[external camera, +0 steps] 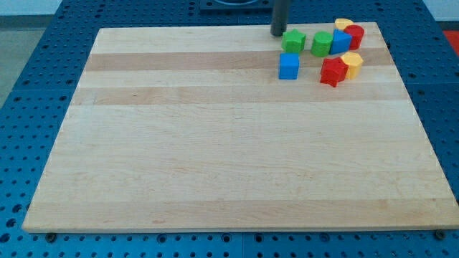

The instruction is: Slide the red circle to the right of the yellow heart

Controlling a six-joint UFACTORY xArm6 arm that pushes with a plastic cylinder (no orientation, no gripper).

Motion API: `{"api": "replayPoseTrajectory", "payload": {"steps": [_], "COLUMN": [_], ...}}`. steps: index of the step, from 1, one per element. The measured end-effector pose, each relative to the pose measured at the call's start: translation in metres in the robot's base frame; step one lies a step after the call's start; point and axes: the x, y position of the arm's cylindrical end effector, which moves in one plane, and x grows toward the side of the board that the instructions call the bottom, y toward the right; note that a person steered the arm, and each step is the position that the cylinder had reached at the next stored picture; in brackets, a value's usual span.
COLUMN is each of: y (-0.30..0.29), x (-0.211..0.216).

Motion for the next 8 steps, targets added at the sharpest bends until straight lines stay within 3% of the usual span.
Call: {"api": "replayPoseTrajectory", "payload": {"steps": [1, 2, 3, 5, 6, 7, 8], "y": [-0.033, -0.05, -0.048, 0.036, 0.104, 0.153, 0.167], "x": [0.006, 0.056, 0.131, 0.274, 0.28, 0.254, 0.188]}}
